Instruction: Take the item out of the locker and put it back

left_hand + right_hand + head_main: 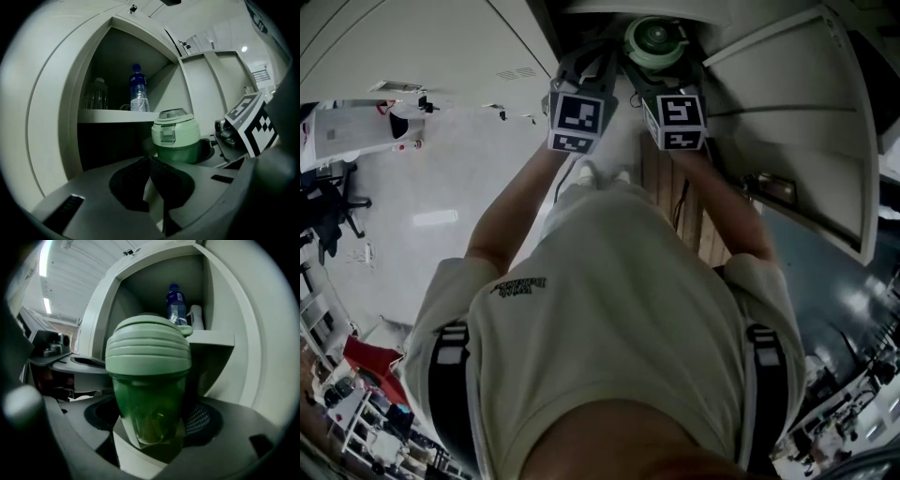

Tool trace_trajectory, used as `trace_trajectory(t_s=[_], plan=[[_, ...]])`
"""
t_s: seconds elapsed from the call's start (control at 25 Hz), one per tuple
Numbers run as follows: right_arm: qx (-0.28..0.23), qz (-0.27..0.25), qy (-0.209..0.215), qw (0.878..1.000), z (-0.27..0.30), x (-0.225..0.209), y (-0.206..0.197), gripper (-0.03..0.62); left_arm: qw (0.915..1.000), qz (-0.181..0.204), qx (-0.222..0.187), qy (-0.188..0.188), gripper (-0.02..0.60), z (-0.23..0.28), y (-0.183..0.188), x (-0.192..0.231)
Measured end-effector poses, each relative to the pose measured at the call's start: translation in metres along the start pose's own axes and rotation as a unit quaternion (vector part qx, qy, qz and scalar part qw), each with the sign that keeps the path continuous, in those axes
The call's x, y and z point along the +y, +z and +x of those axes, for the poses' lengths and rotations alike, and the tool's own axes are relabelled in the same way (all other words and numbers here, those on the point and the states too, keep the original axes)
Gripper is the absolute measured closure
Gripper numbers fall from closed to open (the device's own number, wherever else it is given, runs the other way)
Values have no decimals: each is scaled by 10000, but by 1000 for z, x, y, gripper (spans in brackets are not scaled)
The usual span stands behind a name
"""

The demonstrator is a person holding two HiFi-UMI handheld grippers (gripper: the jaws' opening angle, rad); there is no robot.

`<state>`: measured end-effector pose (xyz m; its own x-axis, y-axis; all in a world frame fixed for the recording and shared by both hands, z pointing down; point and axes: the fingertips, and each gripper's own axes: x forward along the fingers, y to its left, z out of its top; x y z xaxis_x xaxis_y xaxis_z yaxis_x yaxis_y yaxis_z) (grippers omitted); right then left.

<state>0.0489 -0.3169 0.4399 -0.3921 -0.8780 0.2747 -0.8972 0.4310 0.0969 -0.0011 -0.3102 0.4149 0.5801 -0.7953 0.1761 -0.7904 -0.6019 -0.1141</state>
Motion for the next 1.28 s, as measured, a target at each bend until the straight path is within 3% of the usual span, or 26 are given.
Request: trace_trajectory(t_s=[0.6,1.28], plan=[[514,435,-206,9975,41,-7,-44,195,9989,-291,358,80,569,32,-35,11],[599,774,-211,9950,46,-10,-52,184,9974,-435,566,126,569,30,-52,10]])
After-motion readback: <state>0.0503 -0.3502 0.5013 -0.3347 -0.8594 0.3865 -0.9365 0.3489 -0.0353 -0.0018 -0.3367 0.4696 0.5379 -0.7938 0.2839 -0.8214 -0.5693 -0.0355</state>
